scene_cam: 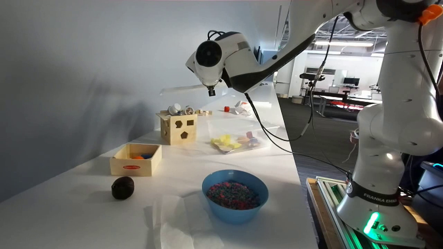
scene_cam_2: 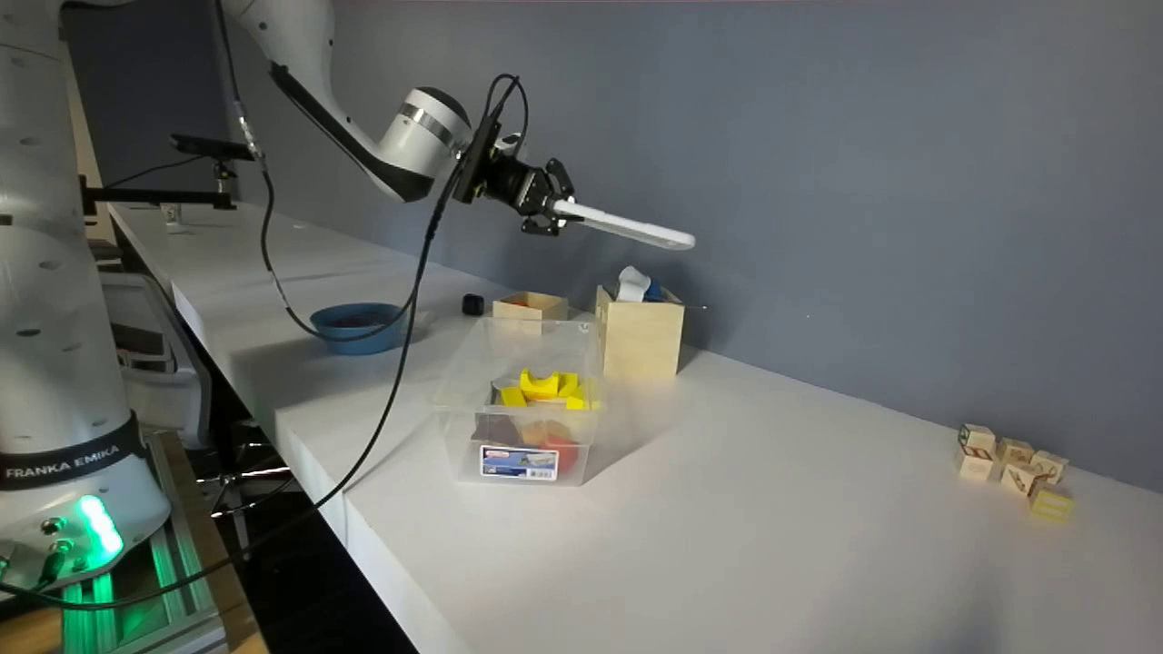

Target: Place the white lid on the cube-shaped wooden object

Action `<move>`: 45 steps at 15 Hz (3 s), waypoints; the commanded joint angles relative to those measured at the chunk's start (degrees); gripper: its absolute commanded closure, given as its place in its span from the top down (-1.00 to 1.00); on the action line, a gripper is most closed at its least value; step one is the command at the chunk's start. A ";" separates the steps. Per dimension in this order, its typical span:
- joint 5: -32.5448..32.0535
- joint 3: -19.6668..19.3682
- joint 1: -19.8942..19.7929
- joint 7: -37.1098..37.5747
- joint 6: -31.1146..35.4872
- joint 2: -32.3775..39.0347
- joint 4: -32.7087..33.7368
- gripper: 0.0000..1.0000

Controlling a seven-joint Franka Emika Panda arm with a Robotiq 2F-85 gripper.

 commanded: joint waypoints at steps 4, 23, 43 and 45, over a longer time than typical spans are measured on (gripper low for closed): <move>-8.21 0.63 1.25 6.51 -2.07 5.11 4.02 -0.96; -4.15 1.69 1.91 7.82 -4.23 13.54 7.11 0.23; 10.28 4.50 3.31 -30.22 17.52 -6.05 -6.34 1.00; 11.69 4.16 3.21 -33.74 12.08 -8.07 -9.18 1.00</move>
